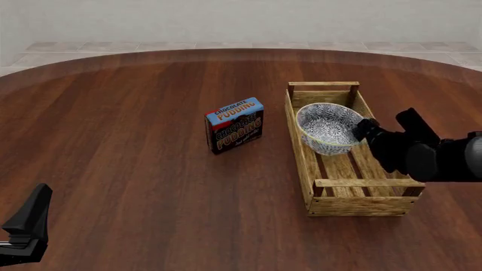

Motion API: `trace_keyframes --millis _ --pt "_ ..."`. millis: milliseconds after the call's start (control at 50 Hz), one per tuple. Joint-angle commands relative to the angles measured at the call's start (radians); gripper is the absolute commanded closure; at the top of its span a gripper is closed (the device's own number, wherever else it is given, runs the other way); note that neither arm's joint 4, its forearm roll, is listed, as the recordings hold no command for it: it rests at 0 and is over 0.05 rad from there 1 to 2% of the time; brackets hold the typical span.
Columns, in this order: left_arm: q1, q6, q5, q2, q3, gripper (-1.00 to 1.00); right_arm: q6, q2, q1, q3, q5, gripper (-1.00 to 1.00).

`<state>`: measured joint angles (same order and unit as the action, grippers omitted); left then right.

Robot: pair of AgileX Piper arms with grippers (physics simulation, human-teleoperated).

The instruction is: Pick up the bowl on the left and put it in the tray.

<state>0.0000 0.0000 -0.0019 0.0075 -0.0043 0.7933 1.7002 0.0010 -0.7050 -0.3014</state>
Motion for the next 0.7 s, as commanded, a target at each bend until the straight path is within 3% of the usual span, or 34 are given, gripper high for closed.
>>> trace_keyframes --millis 20,700 --pt "0.0 0.0 0.0 0.0 0.0 -1.0 -0.015 -0.002 -0.014 -0.013 0.015 -1.0" --pt "0.0 0.0 0.0 0.0 0.0 -1.0 -0.018 -0.027 -0.001 -0.003 0.023 -1.0"
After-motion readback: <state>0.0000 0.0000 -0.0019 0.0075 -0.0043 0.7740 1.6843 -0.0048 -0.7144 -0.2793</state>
